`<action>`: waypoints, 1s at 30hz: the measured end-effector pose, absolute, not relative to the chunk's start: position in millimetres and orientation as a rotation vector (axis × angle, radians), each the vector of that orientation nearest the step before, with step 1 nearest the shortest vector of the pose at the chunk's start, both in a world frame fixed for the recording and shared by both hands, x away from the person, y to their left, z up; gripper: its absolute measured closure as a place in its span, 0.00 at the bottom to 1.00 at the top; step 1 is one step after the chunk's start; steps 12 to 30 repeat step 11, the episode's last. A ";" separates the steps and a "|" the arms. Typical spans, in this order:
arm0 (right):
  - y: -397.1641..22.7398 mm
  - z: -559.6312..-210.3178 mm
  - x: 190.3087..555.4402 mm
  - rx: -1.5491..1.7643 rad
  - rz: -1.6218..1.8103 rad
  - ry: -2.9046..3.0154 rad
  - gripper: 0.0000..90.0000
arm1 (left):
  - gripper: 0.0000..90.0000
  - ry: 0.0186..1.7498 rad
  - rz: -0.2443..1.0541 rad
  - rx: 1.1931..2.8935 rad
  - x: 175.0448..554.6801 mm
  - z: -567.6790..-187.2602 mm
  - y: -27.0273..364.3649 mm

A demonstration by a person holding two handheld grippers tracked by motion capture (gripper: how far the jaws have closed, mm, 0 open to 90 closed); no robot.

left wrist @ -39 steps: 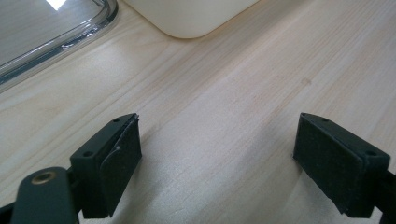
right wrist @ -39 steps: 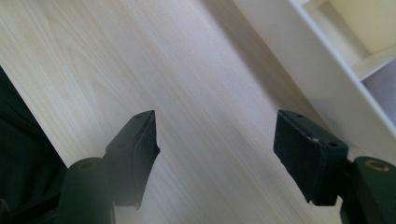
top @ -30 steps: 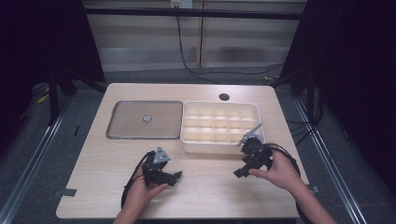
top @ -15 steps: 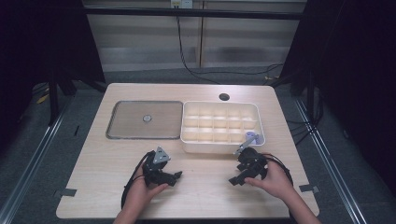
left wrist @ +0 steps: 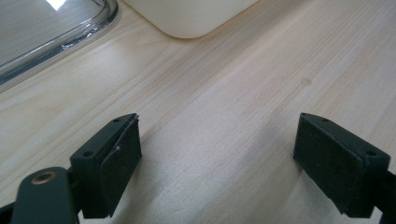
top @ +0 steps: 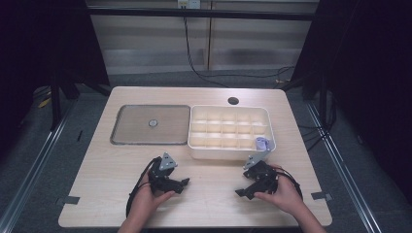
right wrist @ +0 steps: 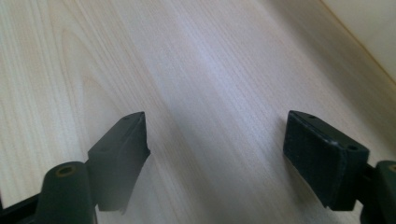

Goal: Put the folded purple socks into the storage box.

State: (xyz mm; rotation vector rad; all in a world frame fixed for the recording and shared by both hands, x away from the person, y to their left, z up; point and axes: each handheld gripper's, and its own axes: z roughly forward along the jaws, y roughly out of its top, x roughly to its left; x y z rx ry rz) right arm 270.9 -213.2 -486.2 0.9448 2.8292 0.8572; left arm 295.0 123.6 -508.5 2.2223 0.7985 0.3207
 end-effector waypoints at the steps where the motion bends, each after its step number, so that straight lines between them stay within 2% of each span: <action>1: -214.0 -487.9 269.0 0.930 0.880 2.811 0.23 | 0.16 0.799 0.321 2.222 295.0 -508.5 123.6; 7: -218.7 -496.1 260.2 0.829 0.962 2.730 0.21 | 0.16 0.800 0.321 2.222 295.0 -508.6 123.5; 30: -219.3 -497.7 258.9 0.822 0.977 2.712 0.21 | 0.16 0.799 0.321 2.222 295.0 -508.5 123.6</action>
